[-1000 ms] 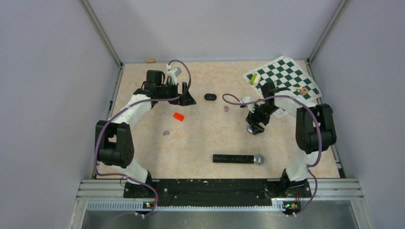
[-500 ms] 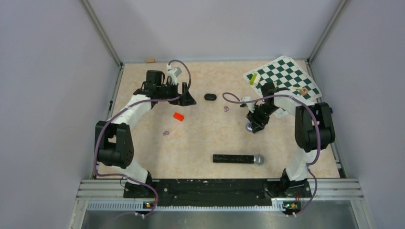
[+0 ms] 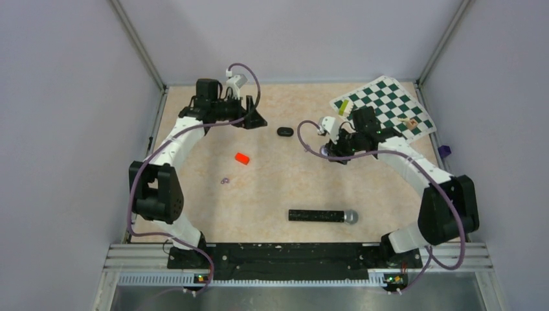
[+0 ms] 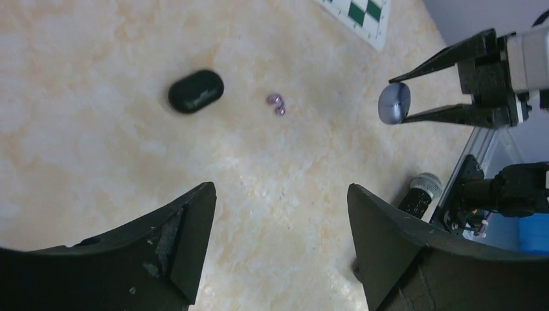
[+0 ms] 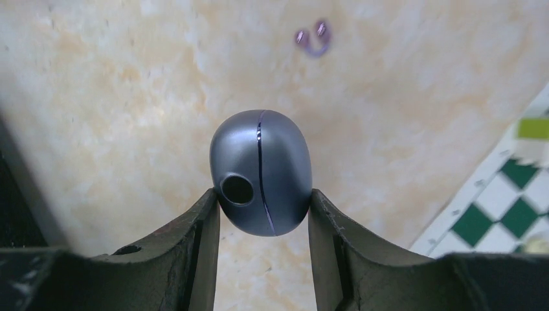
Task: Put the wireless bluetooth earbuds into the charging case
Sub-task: Pick up the charging case at the center of the board.
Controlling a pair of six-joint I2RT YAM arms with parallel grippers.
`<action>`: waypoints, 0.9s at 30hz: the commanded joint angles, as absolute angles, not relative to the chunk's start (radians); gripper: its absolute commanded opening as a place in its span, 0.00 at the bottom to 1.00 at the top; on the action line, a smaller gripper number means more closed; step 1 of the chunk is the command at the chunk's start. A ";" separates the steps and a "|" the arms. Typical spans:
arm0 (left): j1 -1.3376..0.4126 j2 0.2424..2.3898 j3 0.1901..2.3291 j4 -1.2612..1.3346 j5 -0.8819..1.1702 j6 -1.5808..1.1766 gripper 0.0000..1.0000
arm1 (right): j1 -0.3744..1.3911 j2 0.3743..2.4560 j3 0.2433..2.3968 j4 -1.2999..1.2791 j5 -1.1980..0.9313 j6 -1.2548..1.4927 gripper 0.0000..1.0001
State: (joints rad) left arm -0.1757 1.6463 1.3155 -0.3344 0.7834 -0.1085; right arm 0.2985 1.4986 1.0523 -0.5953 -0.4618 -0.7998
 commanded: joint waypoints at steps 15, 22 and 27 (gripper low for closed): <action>-0.427 1.652 1.305 -0.018 0.878 -0.338 0.79 | 0.559 1.215 0.915 -0.036 -0.305 -0.596 0.15; -0.471 1.654 1.310 -0.019 0.881 -0.329 0.78 | 0.560 1.185 0.889 -0.032 -0.328 -0.598 0.15; -0.487 1.664 1.305 -0.018 0.875 -0.322 0.77 | 0.564 1.184 0.884 -0.031 -0.357 -0.591 0.15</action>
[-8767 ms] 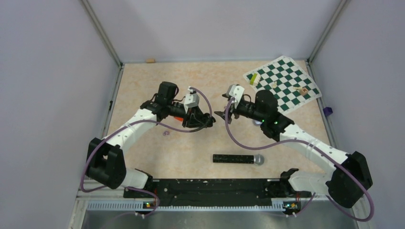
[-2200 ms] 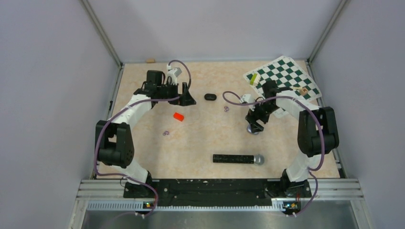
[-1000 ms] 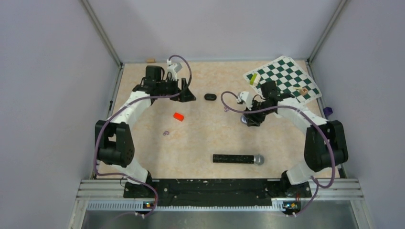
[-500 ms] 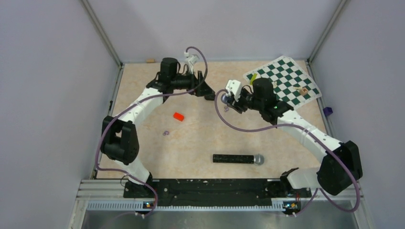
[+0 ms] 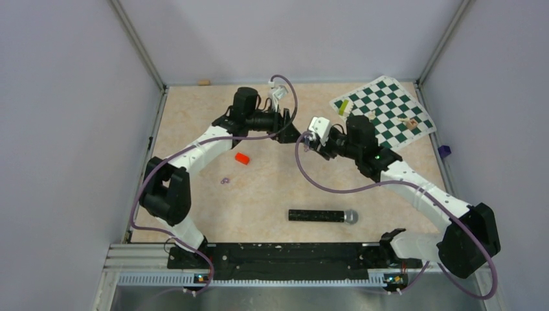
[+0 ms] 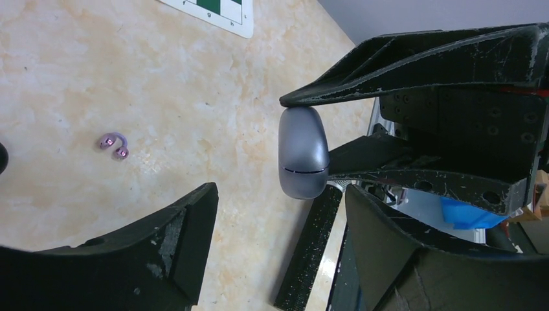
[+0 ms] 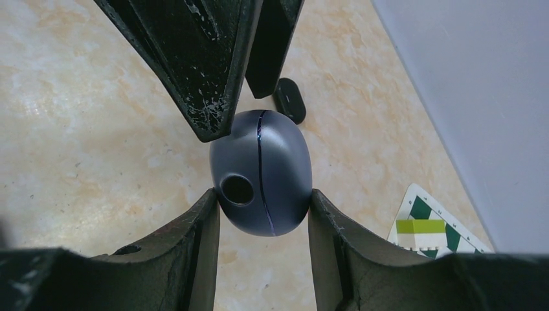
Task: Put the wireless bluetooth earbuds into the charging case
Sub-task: Pick up the charging case at the center of the board.
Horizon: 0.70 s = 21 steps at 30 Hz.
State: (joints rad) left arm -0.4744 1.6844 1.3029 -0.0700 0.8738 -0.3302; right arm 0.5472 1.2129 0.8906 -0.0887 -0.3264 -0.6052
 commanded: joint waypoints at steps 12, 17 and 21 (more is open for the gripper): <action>-0.513 1.688 1.308 -0.022 0.885 -0.315 0.66 | 0.588 1.202 0.875 -0.009 -0.343 -0.582 0.15; -0.520 1.695 1.311 -0.025 0.886 -0.310 0.61 | 0.590 1.200 0.871 -0.009 -0.338 -0.580 0.15; -0.524 1.702 1.314 -0.028 0.886 -0.310 0.60 | 0.594 1.200 0.870 -0.009 -0.336 -0.580 0.15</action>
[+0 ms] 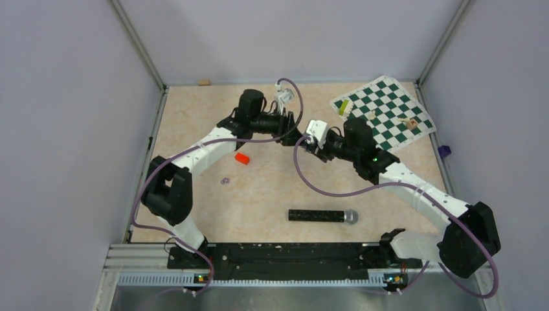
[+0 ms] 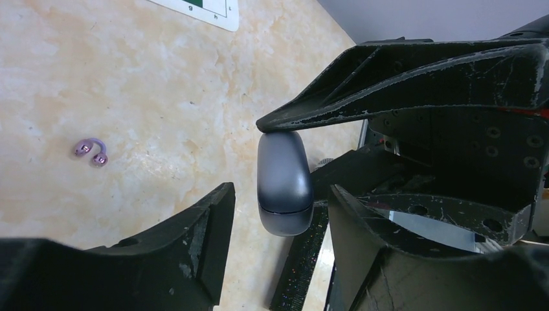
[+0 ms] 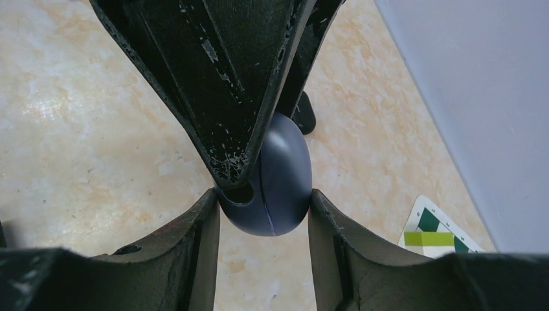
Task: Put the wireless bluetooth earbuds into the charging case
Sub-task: Pick up the charging case at the center of the board.
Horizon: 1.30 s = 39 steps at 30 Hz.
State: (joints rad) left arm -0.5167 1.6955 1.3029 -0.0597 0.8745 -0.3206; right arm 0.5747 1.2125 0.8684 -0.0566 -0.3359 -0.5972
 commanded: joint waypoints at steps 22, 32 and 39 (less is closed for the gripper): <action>-0.531 1.705 1.369 -0.129 0.895 -0.212 0.28 | 0.595 1.176 0.944 -0.103 -0.370 -0.572 0.74; -0.530 1.655 1.414 -0.255 1.038 -0.052 0.28 | 0.319 1.182 1.123 -0.276 -0.986 -0.379 0.84; -0.533 1.628 1.385 -0.251 1.097 -0.030 0.30 | 0.293 1.220 1.032 -0.278 -1.169 -0.374 0.79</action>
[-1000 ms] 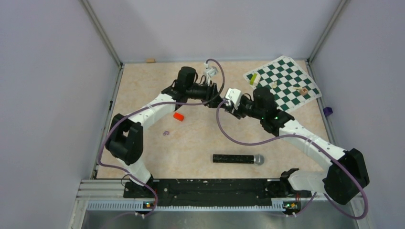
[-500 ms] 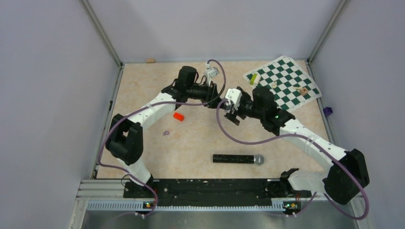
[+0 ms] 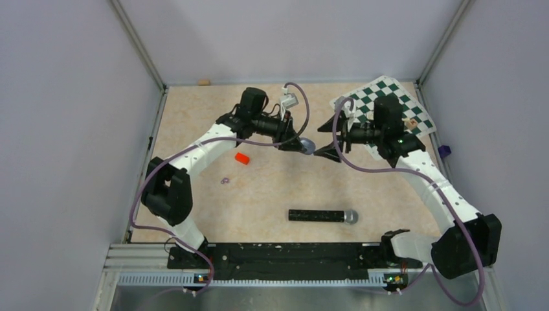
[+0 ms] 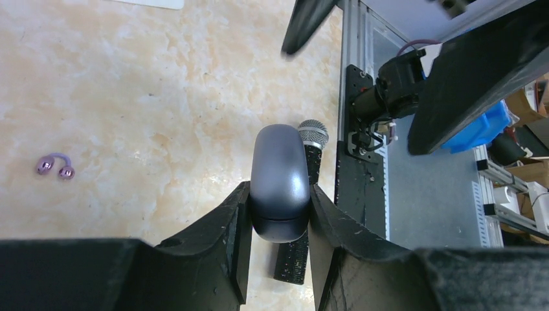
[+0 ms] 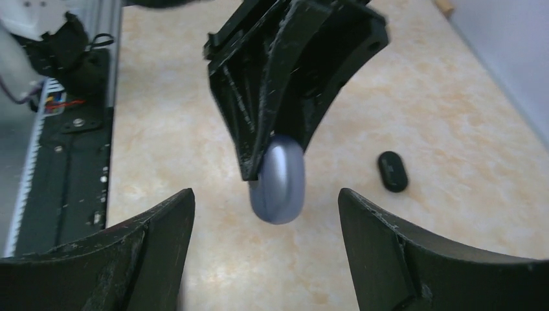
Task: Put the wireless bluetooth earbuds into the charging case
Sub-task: Pick up the charging case at the center of the board, then open the charging case at the center of the board.
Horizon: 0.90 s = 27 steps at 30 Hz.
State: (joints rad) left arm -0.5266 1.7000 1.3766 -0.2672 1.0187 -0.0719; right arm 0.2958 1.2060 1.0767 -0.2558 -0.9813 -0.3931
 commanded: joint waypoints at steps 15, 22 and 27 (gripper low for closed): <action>-0.626 1.608 1.370 -0.355 1.077 0.136 0.33 | 0.293 1.257 0.998 -0.282 -1.180 -0.375 0.66; -0.638 1.610 1.379 -0.387 1.077 0.170 0.33 | 0.292 1.279 1.030 -0.429 -1.151 -0.479 0.57; -0.638 1.608 1.378 -0.396 1.070 0.182 0.33 | 0.293 1.310 1.075 -0.558 -1.174 -0.563 0.55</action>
